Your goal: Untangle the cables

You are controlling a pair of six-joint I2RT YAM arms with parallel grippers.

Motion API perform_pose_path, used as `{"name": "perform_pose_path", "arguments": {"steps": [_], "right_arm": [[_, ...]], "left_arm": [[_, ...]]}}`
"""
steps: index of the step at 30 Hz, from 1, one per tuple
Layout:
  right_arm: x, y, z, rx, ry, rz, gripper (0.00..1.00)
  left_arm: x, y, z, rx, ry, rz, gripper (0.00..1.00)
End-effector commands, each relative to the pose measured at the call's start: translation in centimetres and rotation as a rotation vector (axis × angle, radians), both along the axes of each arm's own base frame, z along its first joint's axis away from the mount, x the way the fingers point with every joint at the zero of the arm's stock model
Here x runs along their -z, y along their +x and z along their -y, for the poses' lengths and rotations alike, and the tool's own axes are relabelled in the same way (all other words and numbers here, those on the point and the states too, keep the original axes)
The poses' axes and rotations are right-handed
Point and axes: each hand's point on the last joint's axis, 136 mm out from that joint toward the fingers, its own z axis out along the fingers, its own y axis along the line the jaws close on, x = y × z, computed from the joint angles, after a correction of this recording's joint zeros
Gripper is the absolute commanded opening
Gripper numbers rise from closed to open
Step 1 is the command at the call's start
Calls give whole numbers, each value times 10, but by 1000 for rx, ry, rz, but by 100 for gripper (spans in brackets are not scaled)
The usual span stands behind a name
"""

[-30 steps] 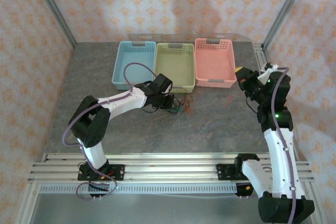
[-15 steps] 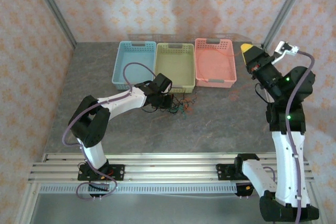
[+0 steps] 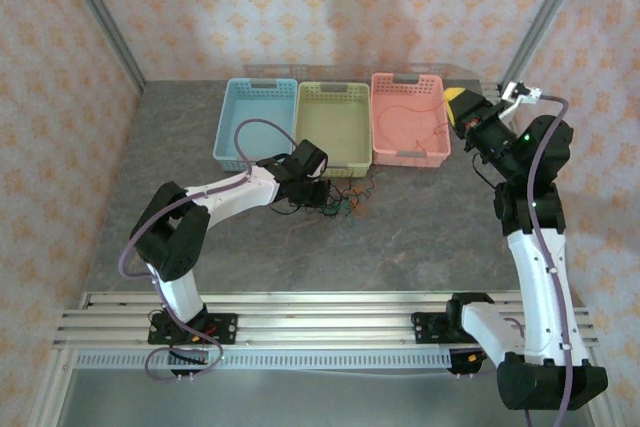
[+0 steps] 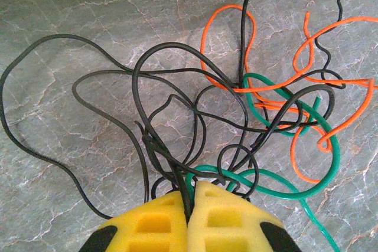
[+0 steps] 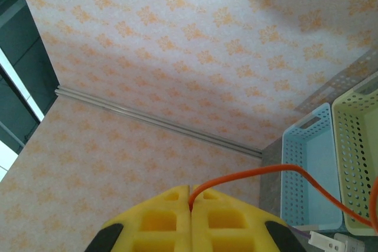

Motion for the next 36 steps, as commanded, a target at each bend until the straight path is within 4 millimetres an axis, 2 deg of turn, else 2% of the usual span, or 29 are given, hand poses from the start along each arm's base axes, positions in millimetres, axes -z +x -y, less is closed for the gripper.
{"name": "perform_pose_path", "arguments": {"steps": [1, 6, 13, 19, 30, 32, 34, 36], "right_arm": [[3, 5, -6, -31, 22, 2, 0], [16, 17, -9, -42, 31, -33, 0], [18, 37, -19, -55, 36, -56, 0], [4, 65, -48, -85, 21, -50, 0], [-11, 145, -112, -139, -15, -63, 0], [-3, 162, -125, -152, -13, -79, 0], [16, 180, -134, -155, 1, -121, 0], [45, 199, -149, -170, 6, -163, 0]], "left_arm": [[-5, 2, -8, -32, 15, 12, 0], [-5, 2, -9, -32, 17, 11, 0], [-5, 2, -9, -33, 16, 11, 0], [-5, 2, -9, -32, 15, 10, 0], [-5, 2, -9, -33, 11, 13, 0], [-6, 2, -9, -33, 10, 14, 0], [-6, 2, -8, -33, 9, 14, 0], [-6, 2, -9, -33, 10, 14, 0]]}}
